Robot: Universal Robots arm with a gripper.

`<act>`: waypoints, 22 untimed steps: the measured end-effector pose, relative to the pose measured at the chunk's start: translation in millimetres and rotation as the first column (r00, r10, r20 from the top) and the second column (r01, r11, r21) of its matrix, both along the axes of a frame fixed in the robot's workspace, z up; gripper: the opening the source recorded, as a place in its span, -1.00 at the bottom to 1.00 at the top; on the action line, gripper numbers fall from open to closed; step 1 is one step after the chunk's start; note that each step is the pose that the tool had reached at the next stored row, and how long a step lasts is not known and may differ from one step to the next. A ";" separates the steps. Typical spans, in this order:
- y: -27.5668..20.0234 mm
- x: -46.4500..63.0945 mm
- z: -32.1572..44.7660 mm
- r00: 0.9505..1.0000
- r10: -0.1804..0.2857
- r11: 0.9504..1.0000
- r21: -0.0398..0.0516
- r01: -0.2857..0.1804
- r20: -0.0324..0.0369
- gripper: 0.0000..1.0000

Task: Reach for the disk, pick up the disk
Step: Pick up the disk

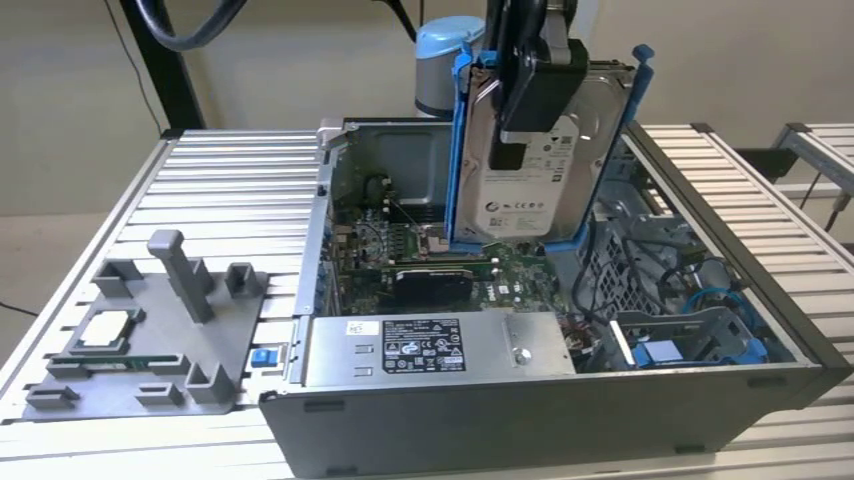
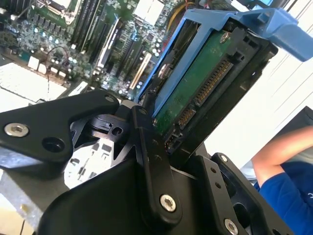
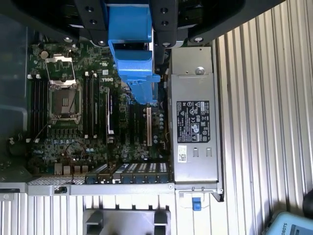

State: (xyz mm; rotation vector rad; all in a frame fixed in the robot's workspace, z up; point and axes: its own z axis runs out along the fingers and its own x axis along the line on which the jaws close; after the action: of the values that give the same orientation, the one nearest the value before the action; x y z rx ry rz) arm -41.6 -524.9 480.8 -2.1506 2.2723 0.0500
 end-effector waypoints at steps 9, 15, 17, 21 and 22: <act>-7.1 0.3 -0.3 1.000 0.000 1.000 0.000 0.000 0.000 -1.00; -7.3 0.2 -0.3 1.000 0.000 1.000 0.000 0.000 0.000 -1.00; -7.4 0.3 -0.4 1.000 0.000 1.000 0.000 0.000 0.000 -1.00; -7.4 2.3 -0.3 1.000 0.000 1.000 0.000 0.000 0.000 -1.00; -7.4 3.6 -0.3 1.000 0.000 1.000 0.000 0.000 0.000 -1.00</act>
State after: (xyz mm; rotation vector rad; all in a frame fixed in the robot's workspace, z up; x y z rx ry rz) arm -38.0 -532.2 480.5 -2.1506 2.2722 0.0501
